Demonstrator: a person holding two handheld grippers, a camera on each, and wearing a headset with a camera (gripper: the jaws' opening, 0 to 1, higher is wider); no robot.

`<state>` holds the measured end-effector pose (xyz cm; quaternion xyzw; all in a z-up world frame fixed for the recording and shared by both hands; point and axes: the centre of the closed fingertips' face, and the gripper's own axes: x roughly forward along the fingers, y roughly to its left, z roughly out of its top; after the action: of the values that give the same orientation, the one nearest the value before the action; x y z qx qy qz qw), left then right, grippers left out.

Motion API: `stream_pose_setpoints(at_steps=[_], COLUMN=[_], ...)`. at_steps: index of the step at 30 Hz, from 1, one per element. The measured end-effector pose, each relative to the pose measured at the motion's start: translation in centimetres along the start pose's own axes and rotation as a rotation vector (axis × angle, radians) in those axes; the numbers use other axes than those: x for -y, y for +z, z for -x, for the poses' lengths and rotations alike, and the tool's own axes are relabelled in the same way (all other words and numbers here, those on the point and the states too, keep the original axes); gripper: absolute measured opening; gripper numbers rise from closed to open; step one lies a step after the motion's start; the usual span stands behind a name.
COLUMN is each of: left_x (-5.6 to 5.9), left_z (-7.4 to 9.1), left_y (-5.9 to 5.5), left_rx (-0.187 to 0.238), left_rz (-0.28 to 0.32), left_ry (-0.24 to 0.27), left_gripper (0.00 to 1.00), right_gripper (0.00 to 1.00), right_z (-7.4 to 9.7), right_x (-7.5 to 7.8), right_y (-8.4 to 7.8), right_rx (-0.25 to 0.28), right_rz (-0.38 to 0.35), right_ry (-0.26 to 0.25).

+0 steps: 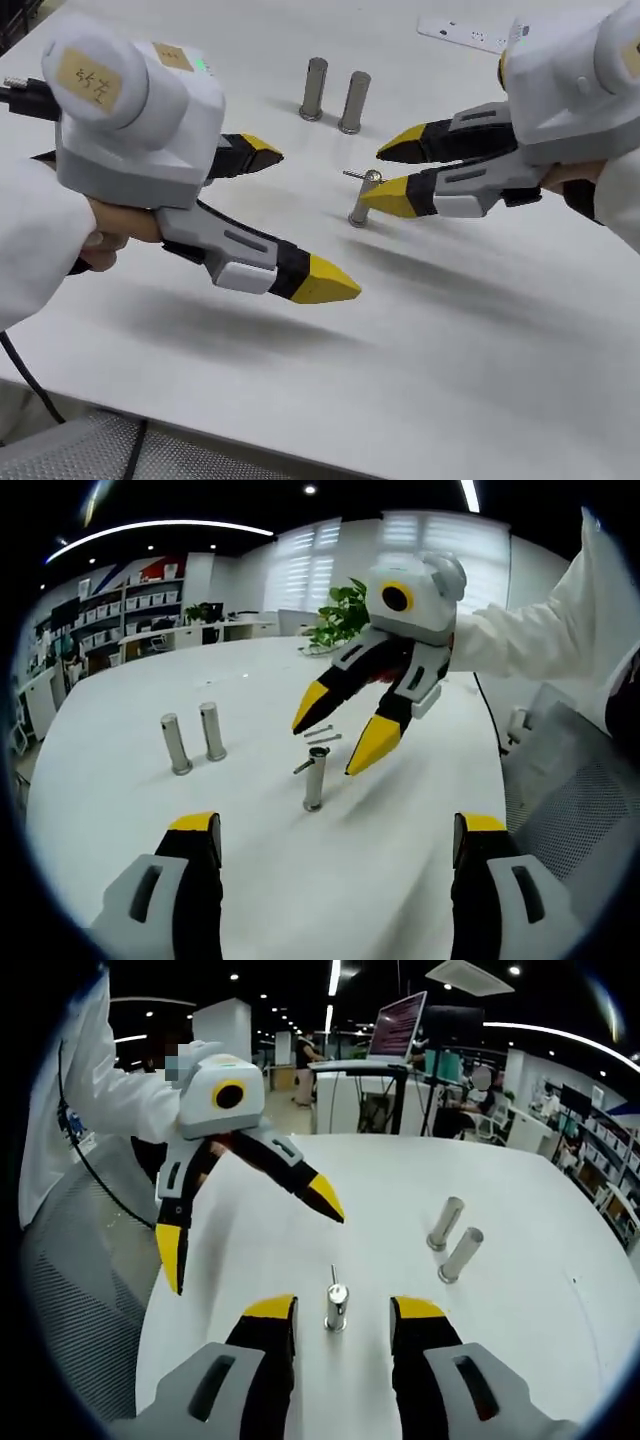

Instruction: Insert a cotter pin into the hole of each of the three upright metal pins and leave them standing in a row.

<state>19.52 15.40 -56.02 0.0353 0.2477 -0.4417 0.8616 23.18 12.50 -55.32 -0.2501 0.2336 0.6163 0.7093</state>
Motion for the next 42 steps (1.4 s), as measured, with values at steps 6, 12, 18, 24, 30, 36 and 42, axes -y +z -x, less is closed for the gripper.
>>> stream_pose_setpoints(at_steps=[6, 12, 18, 24, 30, 36, 42], left_x=[0.0, 0.6, 1.1, 1.8, 1.5, 1.8, 1.2], left_z=[0.4, 0.9, 0.6, 1.0, 1.5, 2.1, 2.5], left_y=[0.0, 0.7, 1.6, 1.9, 1.6, 1.5, 1.5], left_rx=[-0.015, -0.004, 0.030, 0.038, 0.029, 0.017, 0.019], left_rz=[0.018, 0.027, 0.048, 0.063, 0.068, 0.059, 0.067], left_ry=[0.011, 0.022, 0.032, 0.039, 0.054, 0.058, 0.073], left_gripper=[0.95, 0.95, 0.95, 0.95, 0.95, 0.95, 0.95], right_gripper=[0.48, 0.62, 0.82, 0.84, 0.87, 0.93, 0.96], right_z=[2.1, 4.1, 5.9, 7.9, 9.5, 11.0, 11.3], right_x=[-0.7, -1.6, -1.7, -1.3, -1.5, -1.5, -2.0], right_y=[-0.6, -0.5, -1.7, -2.6, -2.9, -3.5, -3.6], right_rx=[0.025, 0.080, 0.087, 0.117, 0.150, 0.183, 0.220], right_rz=[-0.071, -0.140, -0.189, -0.255, -0.318, -0.367, -0.380], right_ry=[-0.052, -0.098, -0.172, -0.242, -0.290, -0.337, -0.339])
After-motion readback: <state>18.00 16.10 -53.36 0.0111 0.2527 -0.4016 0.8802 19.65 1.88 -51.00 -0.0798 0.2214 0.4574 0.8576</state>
